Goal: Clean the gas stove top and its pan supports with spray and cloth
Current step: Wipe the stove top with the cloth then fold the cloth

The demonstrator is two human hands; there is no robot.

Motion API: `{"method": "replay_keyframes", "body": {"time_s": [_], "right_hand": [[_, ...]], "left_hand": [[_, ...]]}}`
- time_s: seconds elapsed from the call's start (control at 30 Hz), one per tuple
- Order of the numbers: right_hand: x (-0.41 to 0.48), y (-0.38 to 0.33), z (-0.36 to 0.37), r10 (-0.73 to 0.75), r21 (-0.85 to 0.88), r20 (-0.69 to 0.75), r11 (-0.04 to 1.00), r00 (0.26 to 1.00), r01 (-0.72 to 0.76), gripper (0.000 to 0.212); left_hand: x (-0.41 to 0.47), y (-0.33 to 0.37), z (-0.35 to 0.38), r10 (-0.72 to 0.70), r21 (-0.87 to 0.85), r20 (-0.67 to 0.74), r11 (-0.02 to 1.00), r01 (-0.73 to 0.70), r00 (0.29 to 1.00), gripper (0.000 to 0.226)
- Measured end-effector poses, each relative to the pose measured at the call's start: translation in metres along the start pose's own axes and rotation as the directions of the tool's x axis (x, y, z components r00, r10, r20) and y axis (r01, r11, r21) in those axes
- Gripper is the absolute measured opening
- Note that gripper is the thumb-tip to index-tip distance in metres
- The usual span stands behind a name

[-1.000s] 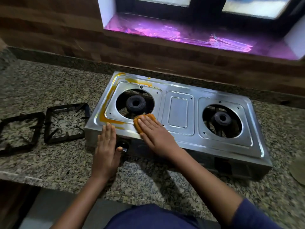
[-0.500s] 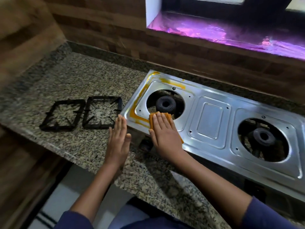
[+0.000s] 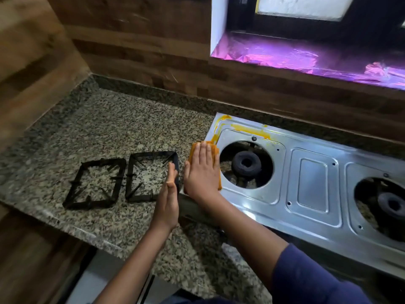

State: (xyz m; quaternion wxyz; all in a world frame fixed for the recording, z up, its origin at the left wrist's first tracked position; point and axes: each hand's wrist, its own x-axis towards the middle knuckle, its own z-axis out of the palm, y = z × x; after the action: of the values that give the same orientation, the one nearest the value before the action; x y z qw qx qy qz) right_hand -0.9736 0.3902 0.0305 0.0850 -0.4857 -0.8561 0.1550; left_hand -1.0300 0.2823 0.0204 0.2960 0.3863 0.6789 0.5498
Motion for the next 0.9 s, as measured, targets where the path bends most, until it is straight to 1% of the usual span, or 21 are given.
{"method": "replay_keyframes", "body": {"time_s": [0.1,0.23,0.33,0.43,0.5,0.57,0.63,0.7,0.73,0.77,0.8,0.83,0.87,0.9], "right_hand": [[0.035,0.005,-0.006,0.091,-0.007,-0.031,0.996,0.995,-0.091,0.066],[0.089,0.027,-0.016,0.164,-0.027,-0.025,0.986,0.986,-0.165,0.065],[0.128,0.045,-0.026,0.209,-0.037,-0.018,0.977,0.978,-0.209,0.064],[0.154,0.063,-0.032,0.227,-0.046,-0.034,0.972,0.973,-0.229,0.063],[0.168,0.077,-0.037,0.243,-0.021,-0.069,0.969,0.968,-0.245,0.062],[0.177,0.093,-0.042,0.253,-0.015,-0.138,0.966,0.958,-0.257,0.054],[0.178,0.11,-0.051,0.282,0.049,-0.213,0.959,0.936,-0.278,0.038],[0.173,0.124,-0.061,0.33,0.233,-0.268,0.934,0.905,-0.271,0.03],[0.17,0.13,-0.068,0.355,0.37,-0.295,0.898,0.887,-0.237,0.028],[0.165,0.132,-0.078,0.397,0.531,-0.325,0.828,0.859,-0.181,0.026],[0.161,0.137,-0.087,0.461,0.696,-0.329,0.708,0.824,-0.118,0.024],[0.156,0.139,-0.094,0.537,0.838,-0.285,0.541,0.794,-0.065,0.023],[0.153,0.146,-0.101,0.597,0.934,-0.212,0.356,0.774,-0.019,0.025],[0.148,0.155,-0.106,0.629,0.985,-0.125,0.174,0.767,0.017,0.029]], "left_hand": [[0.023,0.002,0.004,0.027,-0.025,0.058,0.999,-0.025,0.998,0.095],[0.051,-0.001,0.011,0.007,0.033,0.123,0.999,-0.011,0.992,0.097],[0.065,0.0,0.015,0.008,0.109,0.185,0.994,-0.029,0.983,0.095],[0.071,-0.003,0.019,0.045,0.169,0.258,0.981,-0.091,0.965,0.093],[0.071,-0.006,0.02,0.058,0.227,0.309,0.965,-0.133,0.949,0.09],[0.071,-0.006,0.019,0.062,0.313,0.35,0.933,-0.179,0.935,0.09],[0.071,-0.003,0.017,0.064,0.412,0.393,0.879,-0.238,0.917,0.09],[0.072,0.002,0.016,0.058,0.512,0.44,0.804,-0.303,0.896,0.089],[0.073,0.004,0.016,0.059,0.549,0.462,0.765,-0.338,0.885,0.087],[0.074,0.007,0.015,0.066,0.575,0.484,0.728,-0.374,0.873,0.085],[0.078,0.009,0.016,0.075,0.59,0.504,0.698,-0.406,0.861,0.083],[0.081,0.012,0.017,0.084,0.603,0.515,0.673,-0.43,0.853,0.08],[0.085,0.014,0.019,0.094,0.609,0.521,0.655,-0.447,0.848,0.079],[0.088,0.016,0.021,0.101,0.613,0.524,0.645,-0.457,0.846,0.078]]}}
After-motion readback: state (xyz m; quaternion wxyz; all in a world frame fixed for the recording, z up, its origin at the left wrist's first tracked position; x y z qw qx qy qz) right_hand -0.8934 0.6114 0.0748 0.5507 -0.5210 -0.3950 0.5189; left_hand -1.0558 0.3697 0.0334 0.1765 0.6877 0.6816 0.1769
